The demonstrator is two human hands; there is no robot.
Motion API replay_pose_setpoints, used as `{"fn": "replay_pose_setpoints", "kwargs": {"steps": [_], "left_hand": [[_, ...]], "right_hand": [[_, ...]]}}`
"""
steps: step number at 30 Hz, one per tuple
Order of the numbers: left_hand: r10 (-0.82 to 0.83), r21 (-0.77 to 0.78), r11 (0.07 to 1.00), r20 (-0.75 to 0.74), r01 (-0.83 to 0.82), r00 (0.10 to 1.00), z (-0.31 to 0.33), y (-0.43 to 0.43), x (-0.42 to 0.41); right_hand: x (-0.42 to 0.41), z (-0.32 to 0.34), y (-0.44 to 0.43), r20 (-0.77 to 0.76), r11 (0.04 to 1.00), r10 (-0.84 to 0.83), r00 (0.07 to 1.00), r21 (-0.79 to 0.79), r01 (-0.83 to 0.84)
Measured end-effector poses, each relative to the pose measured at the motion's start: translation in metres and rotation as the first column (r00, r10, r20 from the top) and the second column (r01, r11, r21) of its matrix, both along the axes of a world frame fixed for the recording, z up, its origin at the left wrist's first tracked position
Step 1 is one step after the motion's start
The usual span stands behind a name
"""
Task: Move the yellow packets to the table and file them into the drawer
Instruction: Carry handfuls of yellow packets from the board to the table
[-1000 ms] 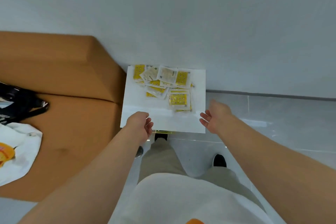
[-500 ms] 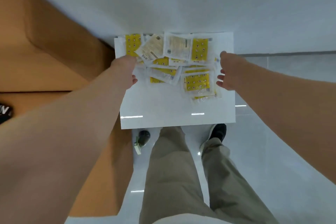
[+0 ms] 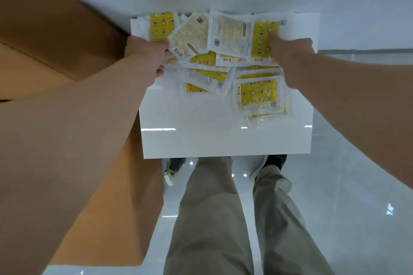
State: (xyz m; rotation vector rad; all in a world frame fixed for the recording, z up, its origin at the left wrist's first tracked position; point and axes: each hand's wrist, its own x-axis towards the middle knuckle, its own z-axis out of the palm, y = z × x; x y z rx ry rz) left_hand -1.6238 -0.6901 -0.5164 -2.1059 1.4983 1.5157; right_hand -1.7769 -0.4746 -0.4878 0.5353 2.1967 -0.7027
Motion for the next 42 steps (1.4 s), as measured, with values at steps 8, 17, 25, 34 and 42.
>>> {"fn": "replay_pose_setpoints", "kwargs": {"steps": [8, 17, 25, 34, 42], "left_hand": [[0.124, 0.102, 0.988, -0.118, -0.113, 0.985, -0.001, 0.007, -0.002], [0.153, 0.141, 0.979, -0.043, -0.145, 0.987, 0.004, 0.016, -0.014], [-0.097, -0.022, 0.995, -0.023, 0.096, 0.995, -0.005, 0.033, -0.005], [-0.004, -0.042, 0.999, -0.19, -0.004, 0.982, -0.001, 0.041, 0.003], [0.171, 0.068, 0.985, -0.239, -0.159, 0.956, 0.022, 0.049, 0.025]], "right_hand": [[0.009, 0.001, -0.007, 0.158, 0.998, 0.008, 0.987, -0.067, 0.003], [0.012, 0.001, -0.007, 0.062, 0.982, -0.125, 0.99, -0.133, 0.133], [0.021, -0.008, -0.003, 0.033, 0.979, -0.067, 0.997, -0.193, 0.072], [0.02, -0.007, 0.003, -0.129, 0.977, 0.146, 0.981, -0.134, -0.163], [0.022, 0.021, 0.016, -0.205, 0.972, 0.084, 0.975, -0.196, -0.125]]}}
